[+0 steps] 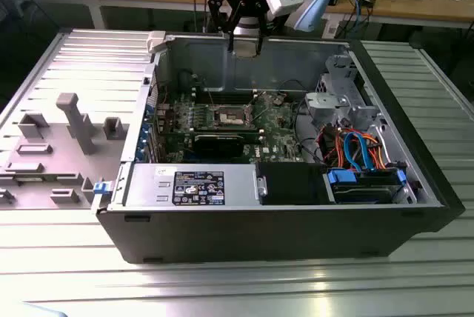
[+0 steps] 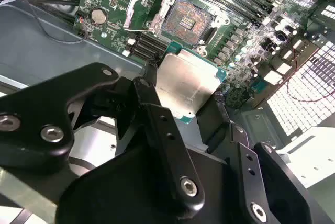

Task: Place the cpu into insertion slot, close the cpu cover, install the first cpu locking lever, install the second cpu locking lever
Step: 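Place the cpu into insertion slot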

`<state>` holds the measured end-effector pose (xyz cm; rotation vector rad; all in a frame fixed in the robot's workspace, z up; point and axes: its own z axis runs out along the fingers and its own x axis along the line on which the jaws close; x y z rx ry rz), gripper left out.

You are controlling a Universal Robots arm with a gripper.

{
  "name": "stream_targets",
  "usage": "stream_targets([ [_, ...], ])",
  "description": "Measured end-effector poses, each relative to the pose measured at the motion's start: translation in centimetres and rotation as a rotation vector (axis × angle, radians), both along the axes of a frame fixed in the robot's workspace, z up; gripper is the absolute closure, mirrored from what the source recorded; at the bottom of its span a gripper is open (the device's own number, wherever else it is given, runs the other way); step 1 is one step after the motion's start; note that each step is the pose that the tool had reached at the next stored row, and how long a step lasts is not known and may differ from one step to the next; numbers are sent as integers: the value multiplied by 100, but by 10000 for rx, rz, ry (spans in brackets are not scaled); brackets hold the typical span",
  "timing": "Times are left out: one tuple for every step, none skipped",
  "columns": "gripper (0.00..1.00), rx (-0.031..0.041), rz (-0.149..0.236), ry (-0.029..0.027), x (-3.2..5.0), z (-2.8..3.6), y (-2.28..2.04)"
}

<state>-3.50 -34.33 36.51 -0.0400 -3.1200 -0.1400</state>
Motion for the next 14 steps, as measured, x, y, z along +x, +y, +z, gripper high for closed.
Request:
stream_targets([
  [45, 0, 1, 0, 0, 0, 0],
  [45, 1, 0, 0, 0, 0, 0],
  [45, 0, -4, 0, 0, 0, 0],
  [45, 0, -8, 0, 0, 0, 0],
  [45, 0, -10, 0, 0, 0, 0],
  [45, 0, -16, 0, 0, 0, 0],
  [45, 0, -25, 0, 0, 0, 0],
  [45, 0, -40, 1, 0, 0, 0],
  [45, -1, -53, 1, 0, 0, 0],
  [45, 0, -57, 0, 0, 0, 0],
  [45, 0, -58, 0, 0, -1, 0],
  [45, 0, -58, 0, 0, 0, 0],
  [45, 0, -58, 0, 0, 0, 0],
  [45, 0, -59, 1, 0, 0, 0],
])
